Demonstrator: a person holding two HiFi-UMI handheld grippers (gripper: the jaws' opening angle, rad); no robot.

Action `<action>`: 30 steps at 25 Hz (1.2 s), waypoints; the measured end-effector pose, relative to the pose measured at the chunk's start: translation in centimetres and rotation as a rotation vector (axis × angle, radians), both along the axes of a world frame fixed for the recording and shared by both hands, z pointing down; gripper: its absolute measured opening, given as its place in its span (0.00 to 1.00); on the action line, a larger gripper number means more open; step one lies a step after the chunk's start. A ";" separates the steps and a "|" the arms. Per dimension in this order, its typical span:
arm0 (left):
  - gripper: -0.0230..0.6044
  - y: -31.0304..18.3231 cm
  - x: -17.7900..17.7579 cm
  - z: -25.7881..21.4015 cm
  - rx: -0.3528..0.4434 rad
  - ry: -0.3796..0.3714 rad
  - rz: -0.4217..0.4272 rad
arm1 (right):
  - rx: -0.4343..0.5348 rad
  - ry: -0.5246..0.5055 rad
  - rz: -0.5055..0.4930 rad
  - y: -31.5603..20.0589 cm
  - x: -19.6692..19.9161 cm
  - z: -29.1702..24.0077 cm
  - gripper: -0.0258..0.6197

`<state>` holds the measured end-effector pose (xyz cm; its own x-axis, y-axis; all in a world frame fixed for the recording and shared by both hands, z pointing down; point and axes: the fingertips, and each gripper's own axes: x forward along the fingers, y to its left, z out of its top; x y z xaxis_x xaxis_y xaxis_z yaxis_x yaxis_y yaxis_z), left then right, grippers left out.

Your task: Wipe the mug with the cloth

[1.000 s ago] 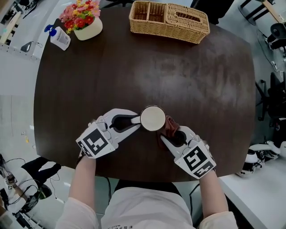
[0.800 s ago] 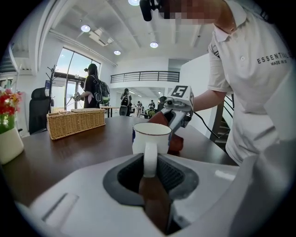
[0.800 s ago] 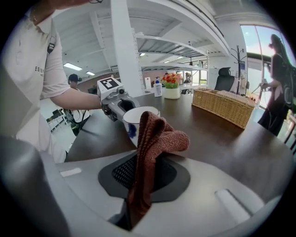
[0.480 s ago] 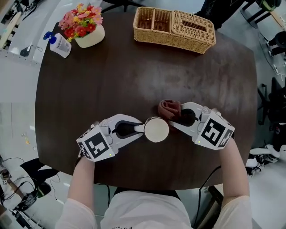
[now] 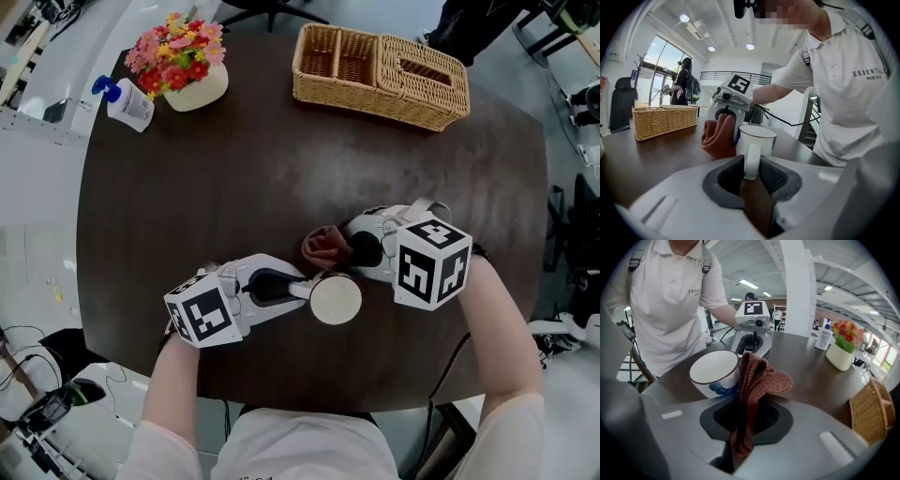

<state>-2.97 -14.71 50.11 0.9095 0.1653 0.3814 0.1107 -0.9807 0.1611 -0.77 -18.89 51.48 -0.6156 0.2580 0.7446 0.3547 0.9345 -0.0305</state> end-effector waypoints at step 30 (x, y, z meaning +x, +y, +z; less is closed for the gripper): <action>0.17 0.7 0.2 -0.2 0.005 0.000 -0.277 | -0.042 -0.066 0.342 12.7 3.2 0.5 0.16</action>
